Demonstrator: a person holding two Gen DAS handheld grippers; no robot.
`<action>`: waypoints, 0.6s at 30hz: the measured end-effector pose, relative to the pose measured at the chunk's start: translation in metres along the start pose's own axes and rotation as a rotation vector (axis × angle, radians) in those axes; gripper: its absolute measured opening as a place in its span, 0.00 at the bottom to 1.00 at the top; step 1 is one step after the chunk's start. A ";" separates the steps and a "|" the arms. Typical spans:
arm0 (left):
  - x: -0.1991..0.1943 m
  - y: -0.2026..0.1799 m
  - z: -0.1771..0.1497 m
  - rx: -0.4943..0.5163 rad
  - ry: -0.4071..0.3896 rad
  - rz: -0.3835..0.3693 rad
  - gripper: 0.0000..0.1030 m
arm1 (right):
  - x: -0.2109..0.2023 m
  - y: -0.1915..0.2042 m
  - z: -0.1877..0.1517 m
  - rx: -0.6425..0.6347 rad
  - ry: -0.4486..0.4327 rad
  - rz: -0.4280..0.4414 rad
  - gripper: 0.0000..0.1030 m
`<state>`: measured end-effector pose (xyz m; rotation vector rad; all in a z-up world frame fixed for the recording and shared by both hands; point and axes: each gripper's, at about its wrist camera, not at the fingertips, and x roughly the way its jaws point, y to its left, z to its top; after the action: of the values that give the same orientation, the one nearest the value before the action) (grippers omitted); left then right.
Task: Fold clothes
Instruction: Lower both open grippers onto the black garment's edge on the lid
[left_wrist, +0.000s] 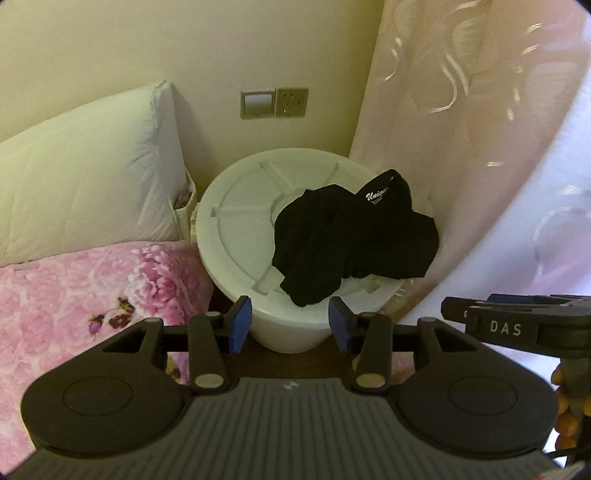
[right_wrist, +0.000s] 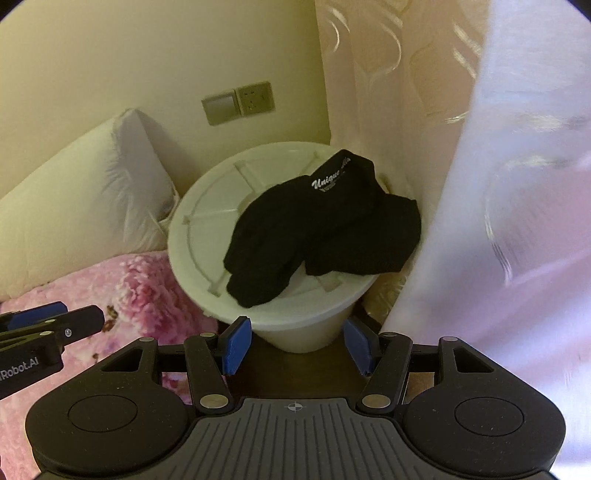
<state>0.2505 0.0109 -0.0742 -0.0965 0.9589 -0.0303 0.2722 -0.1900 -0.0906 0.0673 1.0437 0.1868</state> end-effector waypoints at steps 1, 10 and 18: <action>0.009 -0.001 0.006 -0.009 0.010 -0.004 0.40 | 0.007 -0.003 0.007 -0.003 0.009 -0.002 0.58; 0.080 -0.008 0.047 -0.120 0.077 -0.021 0.40 | 0.066 -0.030 0.055 -0.032 0.097 -0.010 0.58; 0.138 -0.008 0.063 -0.140 0.166 -0.020 0.40 | 0.110 -0.045 0.080 -0.050 0.156 -0.017 0.58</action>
<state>0.3812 -0.0019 -0.1503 -0.2356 1.1254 0.0107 0.4005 -0.2116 -0.1505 -0.0011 1.1941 0.2047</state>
